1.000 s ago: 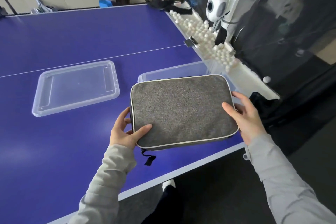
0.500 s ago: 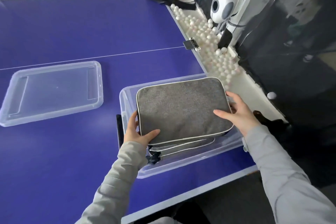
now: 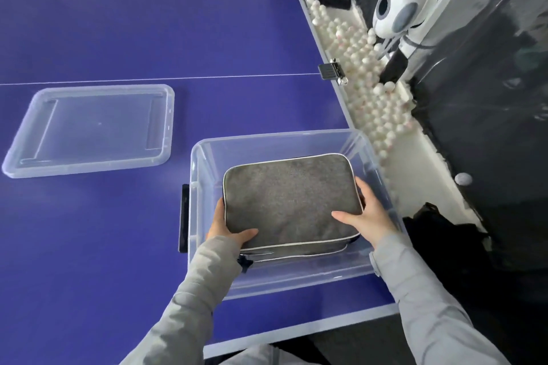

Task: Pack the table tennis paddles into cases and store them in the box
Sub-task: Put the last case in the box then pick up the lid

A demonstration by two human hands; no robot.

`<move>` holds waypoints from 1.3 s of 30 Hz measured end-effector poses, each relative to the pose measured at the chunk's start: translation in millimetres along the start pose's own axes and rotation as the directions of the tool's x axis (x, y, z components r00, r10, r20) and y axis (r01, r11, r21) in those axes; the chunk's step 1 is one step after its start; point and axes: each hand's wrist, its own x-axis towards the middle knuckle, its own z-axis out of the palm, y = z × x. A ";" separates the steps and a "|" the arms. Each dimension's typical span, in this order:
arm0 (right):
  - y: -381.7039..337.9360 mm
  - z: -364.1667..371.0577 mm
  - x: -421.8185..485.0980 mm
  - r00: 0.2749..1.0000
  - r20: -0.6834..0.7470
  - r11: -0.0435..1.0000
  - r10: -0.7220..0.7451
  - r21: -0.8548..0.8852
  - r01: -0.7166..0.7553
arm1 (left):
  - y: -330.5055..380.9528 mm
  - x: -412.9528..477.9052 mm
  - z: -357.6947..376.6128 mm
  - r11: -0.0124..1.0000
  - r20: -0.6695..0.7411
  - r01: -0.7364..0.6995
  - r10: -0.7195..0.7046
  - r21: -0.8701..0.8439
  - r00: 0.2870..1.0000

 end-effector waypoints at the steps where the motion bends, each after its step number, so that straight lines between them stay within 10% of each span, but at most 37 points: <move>1: 2.0 0.7 -1.1 1.000 0.001 1.000 -0.012 -0.008 0.012 | -0.9 -0.3 0.0 1.000 -0.008 0.008 -0.008 -0.011 1.000; 25: 15.8 -5.0 -14.0 0.983 -0.077 0.984 -0.167 -0.076 0.161 | 20.8 -31.6 6.6 0.996 -0.090 0.023 -0.015 0.082 0.996; 35: -35.4 39.3 -36.8 0.871 -0.098 0.855 -0.482 -0.268 0.444 | 46.2 -95.8 -11.4 0.707 -0.127 -0.401 0.567 0.582 0.814; 39: -57.6 75.4 -38.3 0.877 0.025 0.838 -0.479 -0.284 0.466 | 39.1 -90.1 -77.6 0.681 -0.308 -0.318 0.630 0.659 0.713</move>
